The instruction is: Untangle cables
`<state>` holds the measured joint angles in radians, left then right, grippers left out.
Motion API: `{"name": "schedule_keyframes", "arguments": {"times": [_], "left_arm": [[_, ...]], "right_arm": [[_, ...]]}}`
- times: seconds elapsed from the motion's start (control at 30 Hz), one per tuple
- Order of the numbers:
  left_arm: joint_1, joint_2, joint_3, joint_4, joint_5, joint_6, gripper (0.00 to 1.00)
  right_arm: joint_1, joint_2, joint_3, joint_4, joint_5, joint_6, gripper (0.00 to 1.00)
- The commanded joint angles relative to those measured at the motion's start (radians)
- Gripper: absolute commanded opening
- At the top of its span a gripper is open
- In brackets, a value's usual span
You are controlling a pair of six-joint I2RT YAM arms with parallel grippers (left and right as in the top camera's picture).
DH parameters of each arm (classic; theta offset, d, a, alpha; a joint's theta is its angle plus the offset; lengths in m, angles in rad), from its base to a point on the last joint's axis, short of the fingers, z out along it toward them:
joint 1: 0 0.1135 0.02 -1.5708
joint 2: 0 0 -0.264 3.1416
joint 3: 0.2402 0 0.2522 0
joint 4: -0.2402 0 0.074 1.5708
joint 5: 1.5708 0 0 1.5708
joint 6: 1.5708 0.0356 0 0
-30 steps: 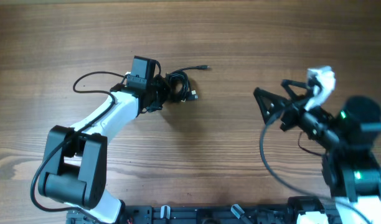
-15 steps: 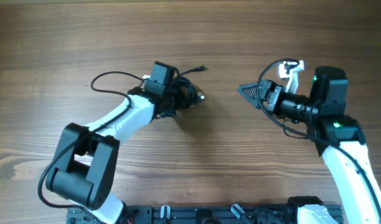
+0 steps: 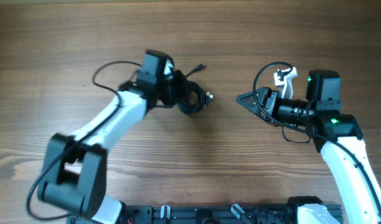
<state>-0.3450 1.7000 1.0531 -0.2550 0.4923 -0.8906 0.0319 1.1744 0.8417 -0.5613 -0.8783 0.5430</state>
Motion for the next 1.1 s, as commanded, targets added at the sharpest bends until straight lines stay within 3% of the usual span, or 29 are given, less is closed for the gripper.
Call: {"name": "schedule_keyframes", "arguments": {"times": [0.0, 0.2, 0.4, 0.53, 0.73, 1.07], "left_arm": [[0.082, -0.067, 0.042, -0.074, -0.011, 0.038, 0.13], [0.161, -0.063, 0.041, -0.259, -0.119, 0.155, 0.17], [0.175, -0.063, 0.041, -0.381, -0.336, 0.155, 0.24], [0.175, -0.053, 0.041, -0.375, -0.341, 0.154, 0.27], [0.175, 0.006, 0.041, -0.363, -0.296, 0.154, 0.4], [0.193, 0.045, 0.041, -0.375, -0.181, 0.154, 0.45]], "right_arm": [[0.012, 0.005, 0.016, -0.001, 0.101, -0.017, 0.69], [0.107, 0.007, 0.016, 0.002, 0.293, 0.038, 0.64], [0.26, 0.025, 0.016, 0.048, 0.49, 0.085, 0.59], [0.344, 0.079, 0.016, 0.099, 0.585, 0.128, 0.56], [0.424, 0.24, 0.016, 0.24, 0.602, 0.186, 0.6], [0.488, 0.52, 0.016, 0.539, 0.594, 0.253, 0.63]]}}
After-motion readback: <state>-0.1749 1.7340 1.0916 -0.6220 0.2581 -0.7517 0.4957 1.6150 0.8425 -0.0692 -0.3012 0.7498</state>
